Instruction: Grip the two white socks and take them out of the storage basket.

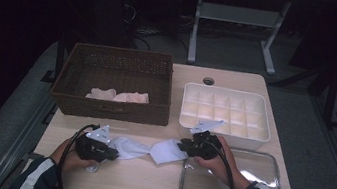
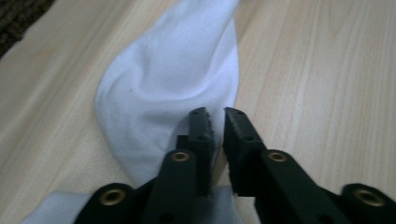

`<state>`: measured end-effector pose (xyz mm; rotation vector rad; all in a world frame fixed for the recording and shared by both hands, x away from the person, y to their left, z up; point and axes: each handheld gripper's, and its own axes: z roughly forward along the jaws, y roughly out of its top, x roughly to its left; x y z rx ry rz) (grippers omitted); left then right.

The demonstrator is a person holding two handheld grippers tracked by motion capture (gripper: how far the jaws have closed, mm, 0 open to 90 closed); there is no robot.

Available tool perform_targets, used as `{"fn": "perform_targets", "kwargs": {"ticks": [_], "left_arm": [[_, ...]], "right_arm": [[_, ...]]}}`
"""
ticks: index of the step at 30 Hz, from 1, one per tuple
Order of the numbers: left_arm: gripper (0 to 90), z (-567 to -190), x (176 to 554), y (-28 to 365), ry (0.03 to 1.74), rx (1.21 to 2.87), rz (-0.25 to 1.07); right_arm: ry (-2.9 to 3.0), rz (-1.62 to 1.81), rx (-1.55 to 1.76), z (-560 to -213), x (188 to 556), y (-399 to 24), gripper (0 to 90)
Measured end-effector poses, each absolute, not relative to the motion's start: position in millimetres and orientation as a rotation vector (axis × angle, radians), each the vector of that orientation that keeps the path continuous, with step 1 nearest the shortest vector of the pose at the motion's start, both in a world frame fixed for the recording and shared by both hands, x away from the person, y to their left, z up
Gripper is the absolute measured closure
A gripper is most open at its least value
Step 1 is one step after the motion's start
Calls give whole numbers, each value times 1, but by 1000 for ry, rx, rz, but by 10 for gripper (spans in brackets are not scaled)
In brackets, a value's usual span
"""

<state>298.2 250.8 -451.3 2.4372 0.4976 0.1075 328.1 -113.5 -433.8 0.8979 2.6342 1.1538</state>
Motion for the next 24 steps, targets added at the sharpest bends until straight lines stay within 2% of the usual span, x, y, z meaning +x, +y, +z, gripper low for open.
{"fn": "perform_targets", "kwargs": {"ticks": [2,3,4,8,11,14,20,24], "left_arm": [[734,-447,295,247,506,2398,152],[685,-444,295,245,507,2378,158],[689,-440,293,242,483,2361,156],[687,-432,286,218,411,2343,160],[656,-439,288,196,402,2403,169],[667,-449,294,182,433,2452,198],[754,-455,305,186,534,2439,203],[882,-454,308,190,547,2449,213]], "right_arm": [[2606,1130,893,-434,328,-112,676],[2590,1117,874,-433,327,-112,645],[2578,1112,871,-431,325,-111,649],[2575,1169,780,-424,314,-106,754],[2642,1188,655,-424,302,-90,783],[2702,1146,564,-433,297,-71,786],[2772,1099,601,-452,306,-64,755],[2785,1072,606,-456,309,-64,741]]}}
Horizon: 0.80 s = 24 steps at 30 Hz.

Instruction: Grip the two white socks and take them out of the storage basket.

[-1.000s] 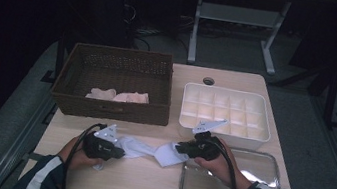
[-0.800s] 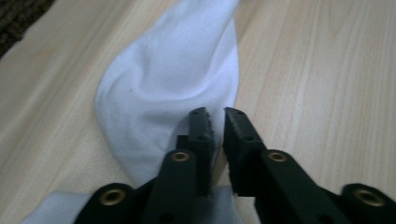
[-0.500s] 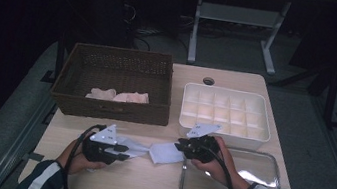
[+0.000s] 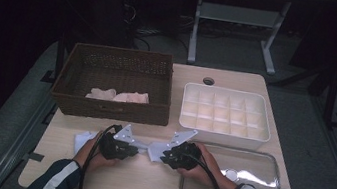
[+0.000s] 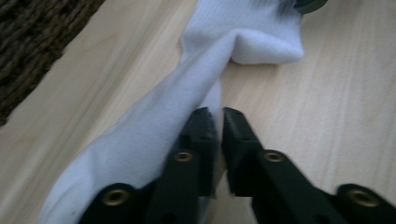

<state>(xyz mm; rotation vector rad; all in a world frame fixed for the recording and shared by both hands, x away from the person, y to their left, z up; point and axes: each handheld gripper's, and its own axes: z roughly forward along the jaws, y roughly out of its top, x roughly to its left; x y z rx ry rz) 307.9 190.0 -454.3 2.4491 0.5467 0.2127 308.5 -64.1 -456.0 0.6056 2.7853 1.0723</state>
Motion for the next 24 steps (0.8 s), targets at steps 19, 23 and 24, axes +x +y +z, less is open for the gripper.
{"fn": "perform_targets", "kwargs": {"ticks": [19,23,24], "left_arm": [[900,-439,282,219,391,2419,74],[788,-435,280,206,386,2388,170],[762,-435,281,201,385,2380,167]], "right_arm": [[2741,993,674,-459,324,-75,759],[2713,1022,626,-453,320,-75,754],[2715,1052,612,-451,318,-75,746]]}}
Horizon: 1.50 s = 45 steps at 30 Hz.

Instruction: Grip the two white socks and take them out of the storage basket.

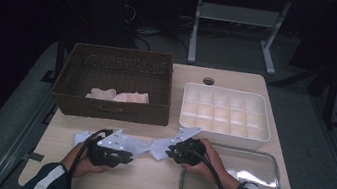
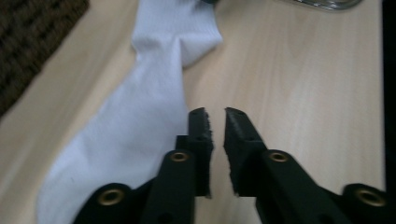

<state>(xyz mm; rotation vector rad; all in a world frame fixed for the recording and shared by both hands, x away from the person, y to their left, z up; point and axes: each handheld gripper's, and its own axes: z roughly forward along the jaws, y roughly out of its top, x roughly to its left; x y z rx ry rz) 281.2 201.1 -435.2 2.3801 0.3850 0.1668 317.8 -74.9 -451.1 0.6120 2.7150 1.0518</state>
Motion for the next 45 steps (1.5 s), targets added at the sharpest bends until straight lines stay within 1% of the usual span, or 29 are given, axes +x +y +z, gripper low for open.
{"fn": "perform_targets", "kwargs": {"ticks": [1,4,5,6,9,10,12,15,19,22,24,26,28,30,32,33,34,35,36,37,39,40,42,43,45], "left_arm": [[703,-436,282,197,398,2380,189],[633,-441,288,191,427,2396,188],[588,-444,290,189,446,2407,202],[573,-447,292,188,460,2420,192],[585,-456,297,187,502,2440,190],[608,-456,298,188,509,2429,187],[685,-455,299,189,527,2433,206],[857,-455,300,192,533,2435,215],[877,-449,300,197,506,2417,167],[874,-437,297,202,481,2372,153],[862,-429,294,206,462,2349,159],[802,-425,291,209,448,2332,148],[751,-423,289,211,453,2338,163],[602,-423,289,214,466,2324,136],[561,-422,290,217,504,2320,167],[537,-423,291,218,529,2311,179],[548,-425,293,218,553,2313,194],[564,-428,296,216,568,2323,220],[557,-429,298,215,587,2334,236],[552,-432,302,213,615,2340,257],[570,-438,308,209,654,2362,278],[584,-443,311,208,665,2389,284],[601,-452,314,207,691,2430,278],[608,-454,315,209,708,2420,271],[614,-453,316,213,748,2413,267]], "right_arm": [[2715,1094,574,-448,314,-73,730],[2736,1153,466,-445,306,-67,703],[2740,1156,446,-445,302,-63,679],[2741,1145,419,-445,301,-61,660],[2754,1121,336,-450,302,-51,606],[2772,1115,385,-452,301,-48,610],[2764,1078,370,-457,305,-44,628],[2768,1040,363,-462,310,-42,725],[2778,1031,349,-459,314,-44,858],[2790,1081,359,-448,314,-52,872],[2793,1127,367,-437,312,-60,876],[2784,1177,383,-427,308,-68,877],[2832,1197,377,-421,304,-77,877],[2836,1165,347,-422,299,-80,869],[2857,1135,311,-426,297,-82,817],[2865,1122,325,-428,296,-82,753],[2876,1109,326,-430,295,-82,694],[2884,1088,314,-432,294,-83,654],[2872,1082,321,-431,293,-83,626],[2869,1092,333,-430,294,-84,624],[2843,1120,384,-427,297,-87,656],[2821,1114,467,-424,298,-87,694],[2802,1078,513,-427,302,-87,750],[2806,1052,520,-430,304,-85,774],[2800,1006,487,-437,309,-81,780]]}}
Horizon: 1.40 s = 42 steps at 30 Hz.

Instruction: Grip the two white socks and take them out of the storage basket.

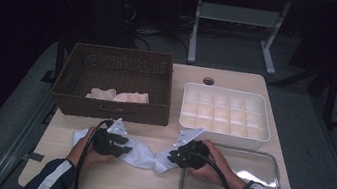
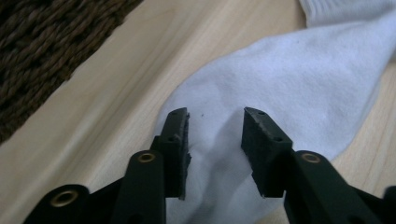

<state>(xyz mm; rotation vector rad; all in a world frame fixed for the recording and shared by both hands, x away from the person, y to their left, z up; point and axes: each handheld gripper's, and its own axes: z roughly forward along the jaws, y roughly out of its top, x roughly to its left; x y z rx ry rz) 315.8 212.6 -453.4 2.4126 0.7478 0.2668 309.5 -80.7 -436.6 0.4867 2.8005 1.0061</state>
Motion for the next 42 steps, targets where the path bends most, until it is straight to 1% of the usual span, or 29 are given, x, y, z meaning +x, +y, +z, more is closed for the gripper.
{"fn": "perform_targets", "kwargs": {"ticks": [3,4,6,9,14,15,17,19,22,24,25,27,28,29,31,34,36,37,38,39,40,42], "left_arm": [[618,-452,314,222,781,2428,302],[619,-452,314,226,803,2424,307],[624,-451,314,236,850,2418,300],[635,-451,312,249,875,2412,310],[626,-451,305,254,906,2397,331],[617,-450,303,252,894,2409,352],[567,-448,301,246,850,2405,389],[538,-443,299,238,814,2374,385],[544,-438,294,222,725,2362,385],[571,-438,291,213,670,2379,360],[571,-440,290,209,660,2397,361],[608,-446,291,206,655,2428,331],[609,-449,291,205,665,2439,316],[610,-451,291,205,667,2448,293],[655,-453,288,206,667,2429,229],[654,-453,282,204,627,2437,208],[609,-452,278,203,619,2441,218],[559,-451,277,203,633,2436,253],[476,-448,276,206,668,2418,284],[422,-443,275,211,705,2385,310],[385,-439,275,216,728,2358,330],[340,-430,272,232,802,2285,401]], "right_arm": [[2814,972,518,-444,314,-71,779],[2825,955,502,-447,315,-67,763],[2823,908,471,-451,314,-63,745],[2832,916,477,-456,316,-60,737],[2810,910,477,-456,323,-61,699],[2811,911,471,-456,324,-60,703],[2806,903,431,-456,327,-56,713],[2802,906,383,-456,330,-53,719],[2804,906,409,-456,336,-53,692],[2786,915,414,-451,335,-57,693],[2778,935,430,-448,333,-59,697],[2765,970,460,-444,330,-62,720],[2761,977,462,-444,330,-62,720],[2762,988,463,-445,330,-61,720],[2763,993,495,-450,330,-59,714],[2769,984,490,-459,331,-54,708],[2773,990,485,-460,331,-54,707],[2781,995,492,-460,332,-55,708],[2788,996,492,-460,332,-56,705],[2793,994,488,-460,331,-58,702],[2793,997,479,-460,331,-59,699],[2784,984,450,-460,332,-61,682]]}}
